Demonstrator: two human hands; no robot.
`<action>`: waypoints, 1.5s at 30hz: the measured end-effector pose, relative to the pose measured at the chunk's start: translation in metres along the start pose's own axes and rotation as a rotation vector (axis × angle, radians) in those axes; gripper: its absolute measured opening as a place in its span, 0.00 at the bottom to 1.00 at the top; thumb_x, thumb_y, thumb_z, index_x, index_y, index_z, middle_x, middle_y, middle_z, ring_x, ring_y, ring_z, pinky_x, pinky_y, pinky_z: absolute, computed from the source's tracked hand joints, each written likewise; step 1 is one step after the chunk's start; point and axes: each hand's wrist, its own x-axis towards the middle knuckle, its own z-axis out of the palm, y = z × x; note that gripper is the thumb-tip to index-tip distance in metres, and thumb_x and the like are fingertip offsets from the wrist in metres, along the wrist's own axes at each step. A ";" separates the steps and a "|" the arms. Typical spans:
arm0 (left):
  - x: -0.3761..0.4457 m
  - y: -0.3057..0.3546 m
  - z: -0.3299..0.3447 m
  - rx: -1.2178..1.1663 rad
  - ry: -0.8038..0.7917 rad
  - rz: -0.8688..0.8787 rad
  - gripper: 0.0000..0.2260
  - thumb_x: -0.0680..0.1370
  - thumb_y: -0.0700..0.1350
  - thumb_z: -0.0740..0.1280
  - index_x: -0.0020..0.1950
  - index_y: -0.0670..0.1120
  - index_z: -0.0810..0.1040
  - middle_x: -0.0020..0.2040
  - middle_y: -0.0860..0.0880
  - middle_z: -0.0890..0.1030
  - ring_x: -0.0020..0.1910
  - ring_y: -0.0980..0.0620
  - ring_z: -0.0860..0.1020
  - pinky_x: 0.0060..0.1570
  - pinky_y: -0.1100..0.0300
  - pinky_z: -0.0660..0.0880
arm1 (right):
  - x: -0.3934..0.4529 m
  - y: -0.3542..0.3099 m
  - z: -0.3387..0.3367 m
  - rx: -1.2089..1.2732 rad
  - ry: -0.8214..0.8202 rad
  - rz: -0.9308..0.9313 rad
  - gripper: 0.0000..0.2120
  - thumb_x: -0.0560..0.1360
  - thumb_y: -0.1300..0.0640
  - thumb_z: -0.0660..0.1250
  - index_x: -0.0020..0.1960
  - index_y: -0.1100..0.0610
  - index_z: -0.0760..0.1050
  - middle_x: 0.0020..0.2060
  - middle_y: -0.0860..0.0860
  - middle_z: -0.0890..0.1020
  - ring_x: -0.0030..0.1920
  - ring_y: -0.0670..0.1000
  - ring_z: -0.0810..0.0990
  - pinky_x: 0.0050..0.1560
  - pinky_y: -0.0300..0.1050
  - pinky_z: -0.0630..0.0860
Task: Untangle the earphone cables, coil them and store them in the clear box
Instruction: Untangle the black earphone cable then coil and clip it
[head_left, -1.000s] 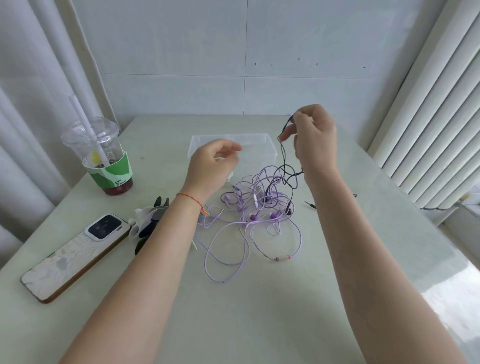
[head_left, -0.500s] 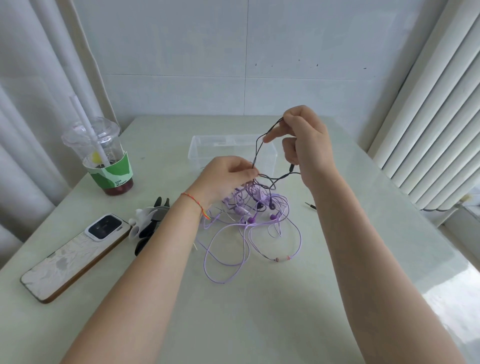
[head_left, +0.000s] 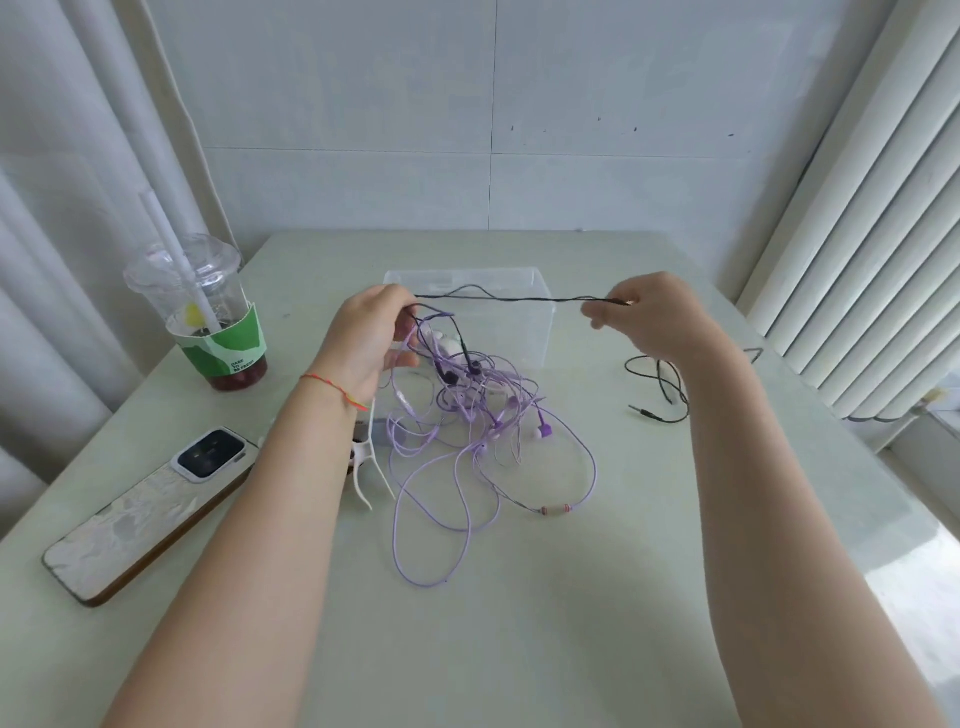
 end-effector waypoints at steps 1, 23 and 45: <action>0.001 -0.002 -0.001 0.048 -0.013 0.000 0.09 0.76 0.41 0.62 0.36 0.46 0.74 0.30 0.49 0.73 0.28 0.53 0.72 0.23 0.65 0.69 | 0.003 0.005 -0.001 -0.052 0.009 0.026 0.11 0.75 0.50 0.68 0.41 0.56 0.81 0.25 0.50 0.70 0.25 0.51 0.68 0.29 0.42 0.63; -0.019 -0.007 0.027 0.175 -0.303 0.073 0.03 0.73 0.40 0.74 0.44 0.46 0.82 0.32 0.51 0.80 0.30 0.55 0.73 0.24 0.65 0.63 | -0.018 -0.050 0.038 0.161 -0.271 -0.288 0.06 0.76 0.62 0.64 0.51 0.55 0.77 0.32 0.48 0.80 0.31 0.50 0.76 0.35 0.41 0.71; -0.008 -0.011 0.019 0.525 0.047 0.301 0.05 0.68 0.44 0.67 0.39 0.53 0.81 0.35 0.54 0.75 0.35 0.57 0.73 0.36 0.68 0.67 | -0.011 -0.038 0.024 0.245 -0.053 -0.223 0.03 0.73 0.53 0.71 0.42 0.52 0.82 0.18 0.43 0.65 0.20 0.43 0.62 0.20 0.33 0.58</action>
